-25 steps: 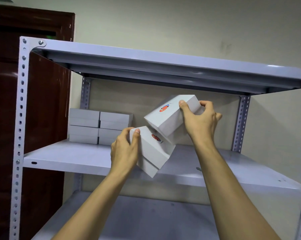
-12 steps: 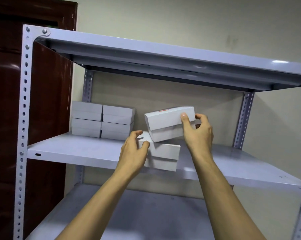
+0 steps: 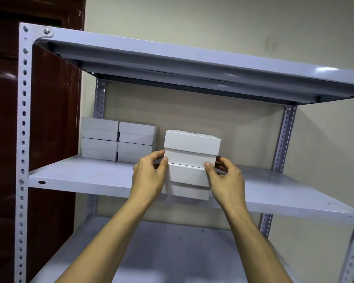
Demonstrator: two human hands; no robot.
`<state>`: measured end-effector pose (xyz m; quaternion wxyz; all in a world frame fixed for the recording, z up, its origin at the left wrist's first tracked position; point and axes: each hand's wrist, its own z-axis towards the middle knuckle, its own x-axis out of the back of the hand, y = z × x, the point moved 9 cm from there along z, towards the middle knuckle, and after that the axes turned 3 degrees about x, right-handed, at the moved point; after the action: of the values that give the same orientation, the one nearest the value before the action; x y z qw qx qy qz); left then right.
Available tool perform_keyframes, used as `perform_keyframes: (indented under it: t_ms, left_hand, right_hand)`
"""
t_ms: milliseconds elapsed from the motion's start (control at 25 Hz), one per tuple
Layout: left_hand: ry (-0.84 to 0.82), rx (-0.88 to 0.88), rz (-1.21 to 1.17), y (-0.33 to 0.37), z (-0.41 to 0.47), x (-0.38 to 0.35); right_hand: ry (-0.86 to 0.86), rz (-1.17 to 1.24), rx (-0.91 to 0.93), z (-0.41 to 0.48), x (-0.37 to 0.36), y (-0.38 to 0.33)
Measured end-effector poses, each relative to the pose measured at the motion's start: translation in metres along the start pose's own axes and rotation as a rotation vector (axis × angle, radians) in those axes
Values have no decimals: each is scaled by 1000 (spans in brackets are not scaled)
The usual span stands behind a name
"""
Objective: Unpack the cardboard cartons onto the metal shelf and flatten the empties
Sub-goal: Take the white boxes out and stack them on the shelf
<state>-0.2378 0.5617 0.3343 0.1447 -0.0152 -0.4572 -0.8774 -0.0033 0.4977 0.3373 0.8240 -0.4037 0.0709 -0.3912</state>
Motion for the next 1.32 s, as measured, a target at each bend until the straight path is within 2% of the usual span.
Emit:
perform_keyframes:
  t_ms: [240, 400, 640, 1320]
  left_hand:
    - [26, -99, -45, -2, 0, 6]
    - [-70, -132, -83, -4, 3, 5]
    - [-114, -148, -65, -14, 15, 7]
    - [-134, -60, 146, -60, 102, -8]
  right_hand:
    - [25, 36, 26, -8, 8, 1]
    - [-5, 59, 20, -11, 3, 4]
    - [-41, 18, 26, -8, -4, 5]
    - [-227, -196, -37, 77, -85, 28]
